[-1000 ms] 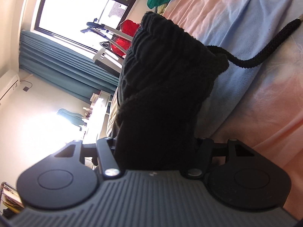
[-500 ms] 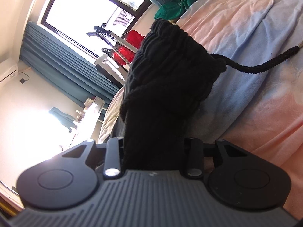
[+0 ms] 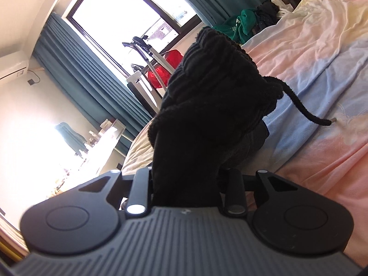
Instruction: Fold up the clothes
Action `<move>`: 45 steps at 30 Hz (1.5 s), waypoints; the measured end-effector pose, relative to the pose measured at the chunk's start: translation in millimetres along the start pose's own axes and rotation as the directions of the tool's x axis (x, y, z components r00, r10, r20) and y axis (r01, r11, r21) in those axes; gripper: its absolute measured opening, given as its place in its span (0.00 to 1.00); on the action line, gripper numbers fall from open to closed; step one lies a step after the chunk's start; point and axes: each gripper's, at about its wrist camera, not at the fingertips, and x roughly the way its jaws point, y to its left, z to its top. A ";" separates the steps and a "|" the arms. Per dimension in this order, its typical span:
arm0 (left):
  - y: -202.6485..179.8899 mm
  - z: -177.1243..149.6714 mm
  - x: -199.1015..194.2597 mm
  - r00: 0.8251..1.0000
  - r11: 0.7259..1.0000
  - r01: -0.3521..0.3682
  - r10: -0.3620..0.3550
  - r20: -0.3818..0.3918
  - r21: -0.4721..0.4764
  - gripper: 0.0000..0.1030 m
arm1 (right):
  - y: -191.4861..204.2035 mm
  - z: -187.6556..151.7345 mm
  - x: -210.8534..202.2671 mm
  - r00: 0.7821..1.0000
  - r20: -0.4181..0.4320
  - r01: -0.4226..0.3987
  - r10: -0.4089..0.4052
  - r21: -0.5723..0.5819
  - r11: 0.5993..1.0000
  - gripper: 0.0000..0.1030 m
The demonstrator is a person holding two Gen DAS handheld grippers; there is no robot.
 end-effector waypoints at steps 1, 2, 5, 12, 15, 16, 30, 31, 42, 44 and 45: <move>-4.2 -3.0 -7.1 1.000 1.000 0.010 -0.010 0.000 0.013 0.46 | 3.0 0.3 -5.8 1.000 0.005 0.003 -0.003 0.003 1.000 0.31; -8.7 -6.3 -14.4 1.000 0.999 0.019 -0.019 0.000 0.031 0.46 | 6.1 0.5 -11.6 1.000 0.010 0.006 -0.006 0.006 1.000 0.31; -20.7 -16.0 -27.9 1.000 0.998 0.027 -0.027 -0.004 0.062 0.46 | 11.2 -2.0 -25.7 1.000 0.009 0.015 -0.015 0.033 0.999 0.31; -66.7 -32.9 -42.1 1.000 0.994 0.010 -0.010 0.002 0.109 0.45 | 4.9 12.8 -61.1 0.999 0.038 0.031 -0.036 0.114 0.993 0.31; -94.1 -37.9 -37.9 1.000 0.992 0.011 -0.010 -0.007 0.125 0.44 | 7.7 30.1 -77.3 0.997 0.062 0.044 -0.053 0.149 0.988 0.31; -102.0 -38.5 -34.4 1.000 0.992 0.011 -0.010 -0.009 0.123 0.44 | 7.1 39.0 -81.8 0.996 0.066 0.049 -0.060 0.162 0.986 0.31; -295.4 -35.5 151.2 0.995 0.981 0.061 -0.046 -0.084 0.182 0.44 | -70.9 230.4 -88.1 0.968 0.206 0.104 -0.140 0.177 0.979 0.31; -304.8 -34.7 176.4 0.993 0.983 0.068 -0.051 -0.106 0.168 0.44 | -82.5 244.8 -82.8 0.966 0.213 0.112 -0.149 0.177 0.978 0.31; -343.1 -69.3 404.9 0.970 0.959 0.115 -0.052 -0.239 0.260 0.44 | -230.4 314.3 -15.8 0.908 0.330 0.178 -0.256 0.250 0.952 0.31; -333.4 -81.5 433.2 0.963 0.957 0.106 -0.030 -0.269 0.270 0.45 | -254.3 308.8 -7.5 0.897 0.340 0.191 -0.283 0.280 0.941 0.31; -328.1 -86.9 441.9 0.960 0.956 0.101 -0.022 -0.279 0.275 0.45 | -264.9 303.6 -4.5 0.894 0.335 0.200 -0.299 0.299 0.933 0.31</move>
